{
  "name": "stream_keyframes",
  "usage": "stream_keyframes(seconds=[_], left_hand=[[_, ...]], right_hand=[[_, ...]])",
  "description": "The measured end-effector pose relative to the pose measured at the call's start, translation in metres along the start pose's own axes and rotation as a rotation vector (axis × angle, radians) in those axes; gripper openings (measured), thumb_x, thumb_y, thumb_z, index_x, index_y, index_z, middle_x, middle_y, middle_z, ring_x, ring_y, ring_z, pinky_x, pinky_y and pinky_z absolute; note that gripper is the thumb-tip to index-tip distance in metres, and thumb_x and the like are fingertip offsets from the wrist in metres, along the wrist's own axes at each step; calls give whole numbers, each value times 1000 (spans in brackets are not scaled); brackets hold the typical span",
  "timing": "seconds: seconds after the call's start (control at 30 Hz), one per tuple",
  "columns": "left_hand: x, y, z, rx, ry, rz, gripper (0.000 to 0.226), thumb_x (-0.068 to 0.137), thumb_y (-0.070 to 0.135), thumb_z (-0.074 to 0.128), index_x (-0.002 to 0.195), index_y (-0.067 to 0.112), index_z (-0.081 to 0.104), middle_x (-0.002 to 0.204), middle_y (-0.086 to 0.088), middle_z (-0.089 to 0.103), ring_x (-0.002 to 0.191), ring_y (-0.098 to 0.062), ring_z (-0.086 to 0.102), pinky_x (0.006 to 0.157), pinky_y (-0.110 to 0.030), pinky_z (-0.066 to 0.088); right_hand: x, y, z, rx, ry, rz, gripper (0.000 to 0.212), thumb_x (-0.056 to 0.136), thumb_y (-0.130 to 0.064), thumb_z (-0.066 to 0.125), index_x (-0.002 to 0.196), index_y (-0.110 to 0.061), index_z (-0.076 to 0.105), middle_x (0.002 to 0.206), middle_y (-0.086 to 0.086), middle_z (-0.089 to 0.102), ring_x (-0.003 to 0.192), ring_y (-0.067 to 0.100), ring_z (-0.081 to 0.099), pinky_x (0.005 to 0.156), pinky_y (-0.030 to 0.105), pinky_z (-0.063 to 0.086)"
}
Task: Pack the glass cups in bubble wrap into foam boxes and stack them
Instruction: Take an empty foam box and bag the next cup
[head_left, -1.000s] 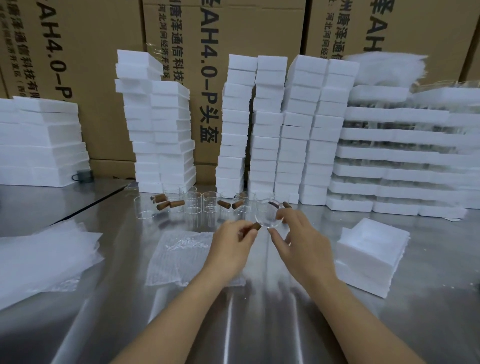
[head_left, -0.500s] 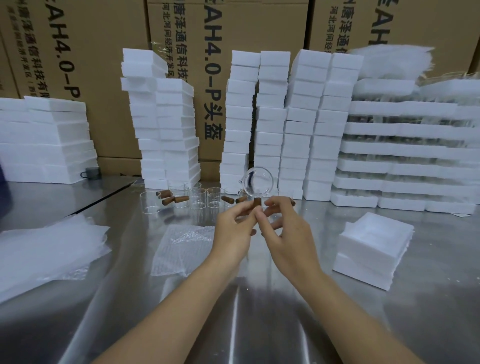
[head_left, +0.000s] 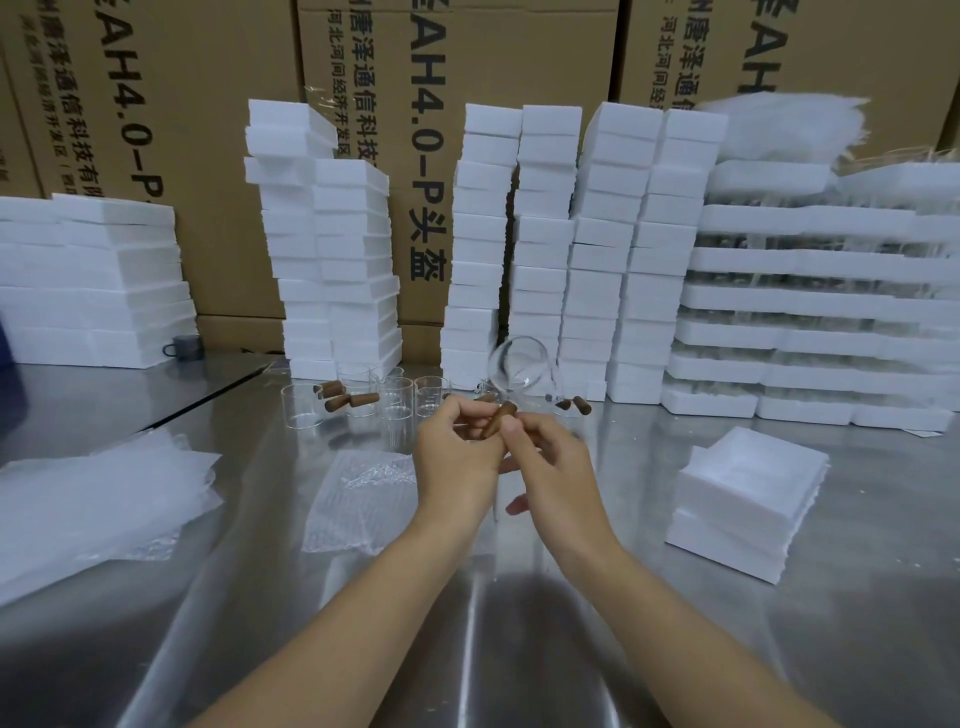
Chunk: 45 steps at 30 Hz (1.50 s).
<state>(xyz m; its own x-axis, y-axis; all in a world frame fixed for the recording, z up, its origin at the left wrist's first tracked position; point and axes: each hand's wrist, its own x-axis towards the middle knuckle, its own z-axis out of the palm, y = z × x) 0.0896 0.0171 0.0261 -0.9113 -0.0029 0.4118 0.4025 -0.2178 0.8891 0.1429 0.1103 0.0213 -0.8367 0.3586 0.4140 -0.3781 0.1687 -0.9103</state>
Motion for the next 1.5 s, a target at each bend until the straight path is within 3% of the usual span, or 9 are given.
stream_keyframes(seconds=[0.13, 0.27, 0.4, 0.63, 0.97, 1.03, 1.2, 1.4, 1.5], left_hand=[[-7, -2, 4, 100, -2, 80, 20, 86, -2, 81, 88, 14, 69, 89, -6, 74, 81, -12, 68, 79, -43, 63], [-15, -5, 9, 143, -31, 125, 27, 84, -2, 81, 86, 20, 67, 91, -1, 72, 86, -9, 68, 76, -43, 64], [-17, -2, 9, 143, -64, 173, 28, 85, 5, 85, 92, 29, 72, 92, 8, 76, 92, -10, 71, 80, -27, 60], [-17, 0, 10, 140, -93, 164, 28, 86, 5, 85, 98, 28, 74, 92, 11, 77, 92, -8, 73, 76, -28, 60], [-11, 4, 10, 30, -126, 67, 29, 92, 1, 76, 107, 26, 72, 95, 3, 75, 89, -11, 73, 80, -30, 56], [-10, 10, 8, -45, -98, 35, 30, 92, 14, 74, 116, 30, 68, 97, 4, 74, 91, -15, 75, 75, -31, 57], [-10, 22, 2, -141, -108, -57, 38, 95, 57, 73, 125, 35, 66, 112, 1, 76, 95, -17, 78, 76, -34, 58], [-10, 19, 3, -155, -102, -178, 40, 96, 48, 75, 126, 23, 70, 107, 3, 81, 97, -15, 79, 76, -31, 55], [-10, 19, 3, -214, -130, -234, 49, 90, 50, 80, 129, 22, 71, 111, 3, 81, 101, -16, 79, 75, -30, 56]], right_hand=[[-2, -3, 6, 173, 49, 116, 19, 104, -31, 62, 105, -18, 76, 98, -1, 79, 94, 13, 77, 63, 36, 62], [3, -4, 2, 195, 101, 115, 16, 101, -28, 67, 103, -16, 78, 98, 2, 80, 97, 17, 76, 75, 35, 65], [8, -6, -6, 111, 116, 4, 14, 102, -26, 65, 100, -22, 79, 96, -3, 80, 97, 13, 75, 93, 40, 59], [10, -6, -12, 15, 109, -85, 13, 100, -29, 66, 92, -28, 76, 91, -8, 78, 88, 6, 72, 77, 27, 51], [14, -5, -19, -32, 123, -89, 13, 99, -33, 67, 89, -34, 75, 87, -13, 74, 82, 6, 67, 79, 31, 53], [15, -5, -22, -79, 138, -101, 14, 98, -36, 66, 87, -35, 74, 85, -14, 72, 78, 5, 64, 77, 27, 50], [16, 0, -31, -393, 221, -245, 4, 98, -40, 66, 98, -40, 71, 97, -15, 63, 93, 2, 60, 74, 13, 40], [19, 3, -41, -512, 288, -379, 14, 99, -30, 69, 109, -41, 70, 108, -20, 53, 110, -3, 55, 85, 2, 37], [21, 3, -45, -468, 282, -389, 19, 99, -27, 69, 113, -40, 70, 113, -21, 53, 113, 5, 60, 93, 15, 44]])
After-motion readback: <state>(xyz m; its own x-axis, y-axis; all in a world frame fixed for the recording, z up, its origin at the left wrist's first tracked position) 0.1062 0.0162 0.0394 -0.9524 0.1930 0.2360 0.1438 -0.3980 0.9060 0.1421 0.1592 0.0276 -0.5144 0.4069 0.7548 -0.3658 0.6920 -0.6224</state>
